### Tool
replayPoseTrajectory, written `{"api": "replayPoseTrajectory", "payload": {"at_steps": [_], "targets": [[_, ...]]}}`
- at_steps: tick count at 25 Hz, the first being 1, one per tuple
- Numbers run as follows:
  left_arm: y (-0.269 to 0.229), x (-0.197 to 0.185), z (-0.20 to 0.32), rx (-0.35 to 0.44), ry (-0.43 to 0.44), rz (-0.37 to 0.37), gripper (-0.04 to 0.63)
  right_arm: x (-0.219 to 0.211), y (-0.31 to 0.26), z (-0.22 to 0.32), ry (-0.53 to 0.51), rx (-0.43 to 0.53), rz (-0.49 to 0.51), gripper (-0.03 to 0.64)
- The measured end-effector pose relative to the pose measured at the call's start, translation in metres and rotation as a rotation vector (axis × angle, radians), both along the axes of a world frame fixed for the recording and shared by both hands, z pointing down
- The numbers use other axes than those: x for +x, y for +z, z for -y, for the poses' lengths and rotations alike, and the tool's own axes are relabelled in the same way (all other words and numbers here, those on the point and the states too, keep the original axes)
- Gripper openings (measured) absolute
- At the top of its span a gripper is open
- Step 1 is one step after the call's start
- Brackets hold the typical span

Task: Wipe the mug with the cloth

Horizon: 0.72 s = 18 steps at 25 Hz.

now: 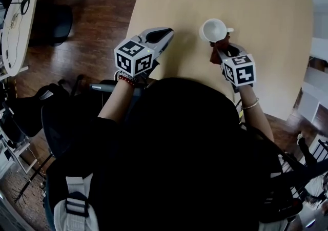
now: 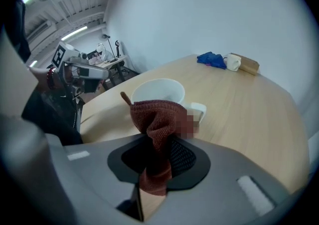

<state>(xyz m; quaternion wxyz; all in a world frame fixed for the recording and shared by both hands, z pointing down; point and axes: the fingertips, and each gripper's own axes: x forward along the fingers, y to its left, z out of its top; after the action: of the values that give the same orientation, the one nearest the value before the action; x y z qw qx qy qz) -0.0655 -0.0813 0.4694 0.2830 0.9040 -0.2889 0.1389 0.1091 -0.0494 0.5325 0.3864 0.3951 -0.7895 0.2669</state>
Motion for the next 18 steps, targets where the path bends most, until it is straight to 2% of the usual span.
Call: {"api": "replayPoseTrajectory", "payload": {"at_steps": [4, 10, 16, 18], "targets": [[0.0, 0.012, -0.005, -0.006, 0.039, 0.001, 0.006, 0.006, 0.016, 0.001, 0.003, -0.031, -0.03, 0.08], [0.0, 0.025, -0.009, -0.008, 0.076, 0.001, 0.006, 0.017, 0.027, 0.011, -0.025, -0.027, -0.049, 0.081], [0.004, 0.026, -0.005, -0.004, 0.067, 0.0, 0.006, 0.048, -0.015, 0.04, 0.085, 0.086, 0.045, 0.08], [0.006, 0.028, -0.001, 0.005, 0.064, -0.004, 0.006, 0.056, -0.029, 0.048, 0.091, 0.114, 0.062, 0.081]]}}
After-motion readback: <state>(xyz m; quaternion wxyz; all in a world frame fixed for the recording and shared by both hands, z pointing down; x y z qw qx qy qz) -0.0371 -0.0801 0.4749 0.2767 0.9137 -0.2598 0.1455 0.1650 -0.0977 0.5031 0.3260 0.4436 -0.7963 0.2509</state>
